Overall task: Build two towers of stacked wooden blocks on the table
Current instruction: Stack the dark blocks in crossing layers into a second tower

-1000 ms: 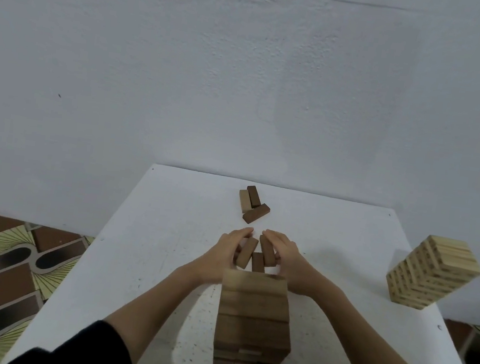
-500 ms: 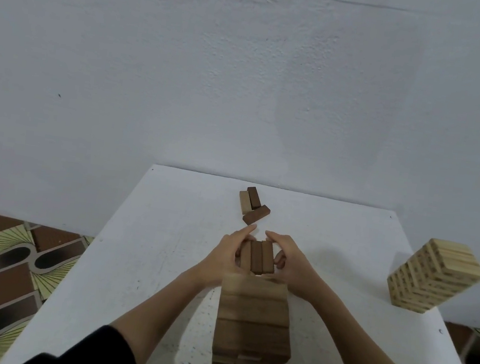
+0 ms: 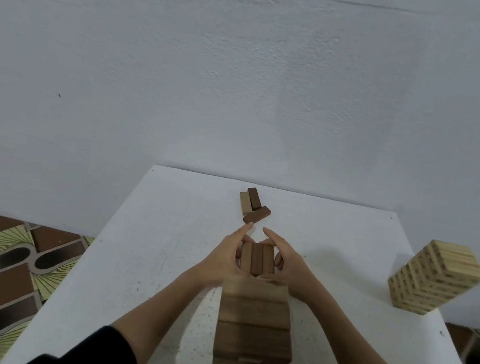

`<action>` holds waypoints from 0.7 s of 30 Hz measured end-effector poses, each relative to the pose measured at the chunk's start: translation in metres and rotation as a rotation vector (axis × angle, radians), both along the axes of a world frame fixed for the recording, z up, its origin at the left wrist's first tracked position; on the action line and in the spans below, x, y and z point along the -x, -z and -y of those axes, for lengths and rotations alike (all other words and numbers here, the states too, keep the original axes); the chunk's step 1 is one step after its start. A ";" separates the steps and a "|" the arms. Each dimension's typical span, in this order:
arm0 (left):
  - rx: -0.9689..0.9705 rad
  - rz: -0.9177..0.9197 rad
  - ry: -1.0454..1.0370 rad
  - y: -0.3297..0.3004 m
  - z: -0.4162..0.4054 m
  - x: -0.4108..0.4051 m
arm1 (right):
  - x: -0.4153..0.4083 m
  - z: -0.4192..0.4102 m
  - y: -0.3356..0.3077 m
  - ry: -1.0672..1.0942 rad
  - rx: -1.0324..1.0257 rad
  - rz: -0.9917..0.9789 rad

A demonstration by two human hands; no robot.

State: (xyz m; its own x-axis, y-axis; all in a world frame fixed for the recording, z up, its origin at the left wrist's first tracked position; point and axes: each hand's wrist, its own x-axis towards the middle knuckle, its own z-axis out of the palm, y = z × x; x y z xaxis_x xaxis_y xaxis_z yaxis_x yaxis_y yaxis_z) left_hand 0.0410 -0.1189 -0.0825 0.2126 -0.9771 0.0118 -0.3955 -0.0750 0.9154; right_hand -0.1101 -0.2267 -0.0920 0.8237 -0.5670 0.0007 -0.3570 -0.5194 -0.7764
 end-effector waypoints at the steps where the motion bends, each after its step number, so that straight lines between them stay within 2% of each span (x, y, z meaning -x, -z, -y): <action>1: 0.000 0.007 0.006 -0.001 0.000 0.000 | 0.000 0.000 0.000 0.004 -0.001 0.002; 7: -0.059 0.118 0.021 -0.016 -0.004 -0.001 | -0.001 -0.006 -0.017 0.022 -0.072 0.012; 10: -0.044 0.169 0.017 -0.036 -0.005 -0.009 | 0.000 -0.010 -0.047 -0.015 -0.018 0.005; 13: 0.013 0.202 0.010 -0.072 -0.007 -0.016 | -0.001 -0.011 -0.089 -0.049 -0.021 0.050; 17: 0.094 0.135 -0.015 -0.127 -0.021 -0.016 | 0.002 -0.019 -0.144 -0.046 0.010 0.117; 21: 0.157 0.178 -0.020 -0.171 -0.048 -0.004 | 0.016 -0.043 -0.188 -0.065 0.026 0.174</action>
